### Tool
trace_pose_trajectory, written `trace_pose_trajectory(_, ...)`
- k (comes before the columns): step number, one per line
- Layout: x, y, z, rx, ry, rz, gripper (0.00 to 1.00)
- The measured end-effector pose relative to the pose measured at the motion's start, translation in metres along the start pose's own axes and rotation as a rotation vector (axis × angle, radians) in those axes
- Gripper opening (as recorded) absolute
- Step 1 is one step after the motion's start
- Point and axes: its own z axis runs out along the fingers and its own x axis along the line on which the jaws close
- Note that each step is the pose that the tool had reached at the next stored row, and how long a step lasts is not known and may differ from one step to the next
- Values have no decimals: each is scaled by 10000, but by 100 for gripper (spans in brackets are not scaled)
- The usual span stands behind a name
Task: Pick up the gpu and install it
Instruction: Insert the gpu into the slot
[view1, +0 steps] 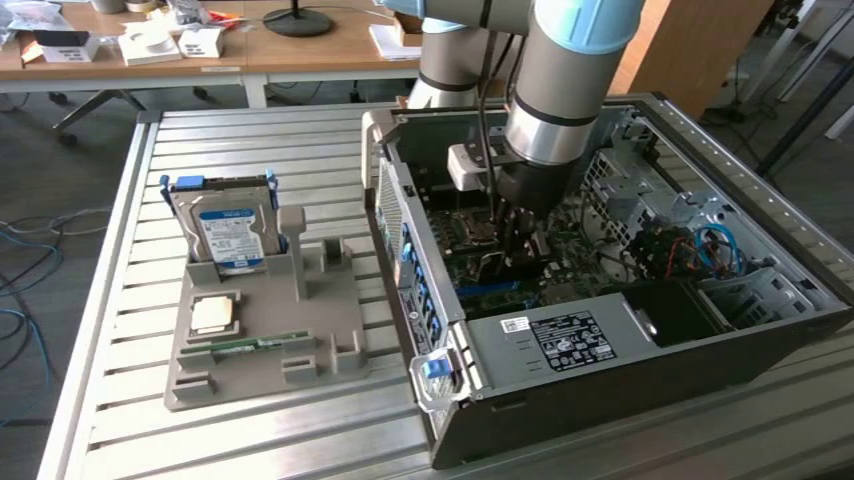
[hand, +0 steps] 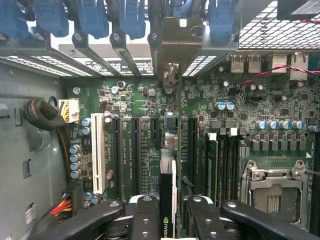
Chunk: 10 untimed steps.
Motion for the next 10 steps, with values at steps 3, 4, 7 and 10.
trace_pose_trajectory(3,-5,6,0,17,0,0,26)
trace_pose_trajectory(4,-6,9,0,24,-1,0,26)
trace_pose_trajectory(7,-13,18,0,42,-1,-1,26)
trace_pose_trajectory(10,-15,28,0,57,-3,-1,26)
